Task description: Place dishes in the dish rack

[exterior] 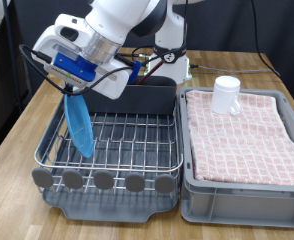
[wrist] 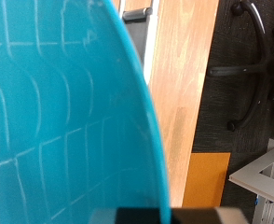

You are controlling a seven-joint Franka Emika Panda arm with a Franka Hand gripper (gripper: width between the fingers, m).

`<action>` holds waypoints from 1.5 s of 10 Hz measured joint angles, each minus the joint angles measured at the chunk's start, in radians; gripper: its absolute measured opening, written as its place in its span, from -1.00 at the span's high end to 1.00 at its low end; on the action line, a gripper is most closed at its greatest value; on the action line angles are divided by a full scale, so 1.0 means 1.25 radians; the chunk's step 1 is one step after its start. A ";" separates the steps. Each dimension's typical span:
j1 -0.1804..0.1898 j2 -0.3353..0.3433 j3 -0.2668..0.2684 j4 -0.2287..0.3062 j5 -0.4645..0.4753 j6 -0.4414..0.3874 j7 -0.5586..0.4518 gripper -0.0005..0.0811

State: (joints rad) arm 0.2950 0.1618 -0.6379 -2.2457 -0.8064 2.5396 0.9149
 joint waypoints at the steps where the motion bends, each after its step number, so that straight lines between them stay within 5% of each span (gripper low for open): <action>1: 0.000 0.001 -0.001 -0.003 0.003 0.002 0.001 0.95; 5: 0.000 0.001 -0.001 -0.011 0.064 0.018 -0.013 0.82; 6: 0.000 0.001 0.000 -0.011 0.084 0.025 -0.031 0.41; 7: 0.000 0.001 0.000 -0.011 0.109 0.033 -0.055 0.41; 8: -0.001 0.000 0.001 -0.011 0.145 0.043 -0.090 0.03; 9: -0.001 -0.003 0.004 -0.010 0.186 0.044 -0.130 0.03; 11: -0.001 -0.018 0.008 -0.006 0.263 0.038 -0.200 -0.82; 15: -0.001 -0.086 0.010 0.012 0.362 -0.037 -0.305 -0.97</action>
State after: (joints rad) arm 0.2943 0.0538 -0.6254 -2.2303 -0.3538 2.4939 0.5342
